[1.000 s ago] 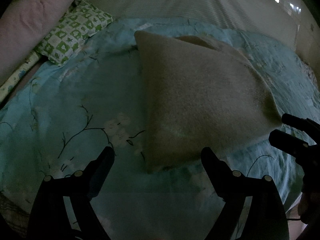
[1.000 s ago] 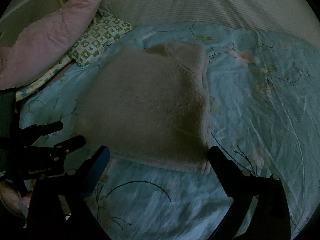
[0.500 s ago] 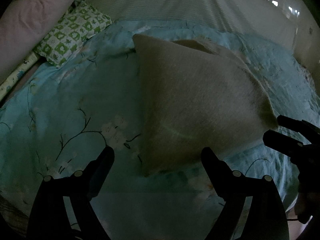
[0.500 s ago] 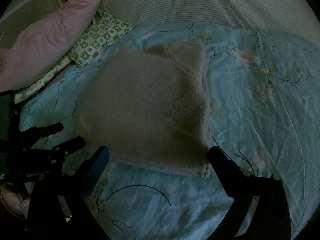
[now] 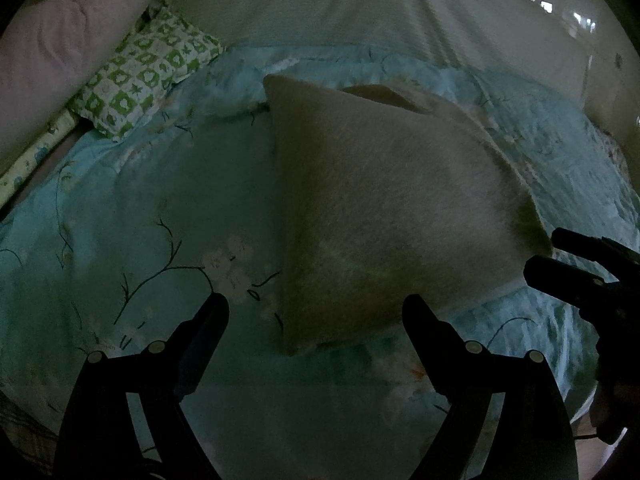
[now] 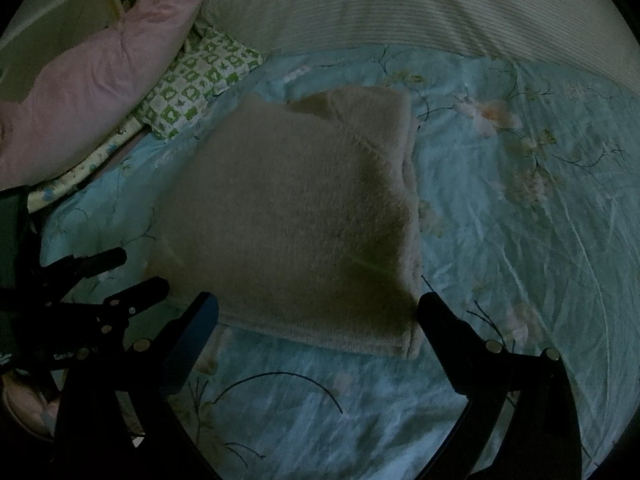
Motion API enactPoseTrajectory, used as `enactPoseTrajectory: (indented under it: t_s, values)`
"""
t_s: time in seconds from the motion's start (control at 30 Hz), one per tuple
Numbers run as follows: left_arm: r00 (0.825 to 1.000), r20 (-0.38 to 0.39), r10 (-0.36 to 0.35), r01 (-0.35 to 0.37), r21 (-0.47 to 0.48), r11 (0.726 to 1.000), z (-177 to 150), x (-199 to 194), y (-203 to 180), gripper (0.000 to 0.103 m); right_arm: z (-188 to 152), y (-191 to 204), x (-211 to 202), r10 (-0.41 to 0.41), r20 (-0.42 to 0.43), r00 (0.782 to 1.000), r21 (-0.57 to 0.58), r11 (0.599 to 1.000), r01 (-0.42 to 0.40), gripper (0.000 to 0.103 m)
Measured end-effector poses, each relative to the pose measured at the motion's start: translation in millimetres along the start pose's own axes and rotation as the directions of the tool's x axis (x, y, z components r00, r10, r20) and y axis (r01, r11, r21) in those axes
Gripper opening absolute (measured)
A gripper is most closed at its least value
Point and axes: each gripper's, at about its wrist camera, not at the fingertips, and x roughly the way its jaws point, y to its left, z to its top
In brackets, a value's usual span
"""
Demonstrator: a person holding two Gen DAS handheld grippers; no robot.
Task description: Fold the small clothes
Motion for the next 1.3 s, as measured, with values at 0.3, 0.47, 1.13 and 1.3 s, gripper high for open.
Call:
enactPoseTrajectory:
  t_s: [0.3, 0.47, 1.13, 1.3]
  values:
    - [1.000, 0.004, 0.001, -0.001, -0.014, 1.000, 1.4, -3.2, 3.2, 0.089, 1.4, 1.4, -1.0, 0.005, 0.008, 1.000, 0.006, 1.000, -0.005, 0.100]
    - [1.000, 0.013, -0.001, 0.001, -0.012, 1.000, 2.9, -5.5, 2.8, 0.089, 1.3, 2.3, -2.8, 0.004, 0.014, 1.000, 0.008, 1.000, -0.004, 0.100]
    - [0.999, 0.026, -0.019, 0.019, 0.001, 1.000, 9.2, -7.1, -3.5, 0.089, 9.7, 0.0, -4.4, -0.004, 0.032, 0.999, 0.021, 1.000, 0.004, 0.100]
    - [0.999, 0.024, -0.022, 0.022, 0.002, 1.000, 10.6, -5.7, -4.0, 0.089, 10.5, 0.0, -4.3, -0.002, 0.035, 0.999, 0.021, 1.000, 0.002, 0.100]
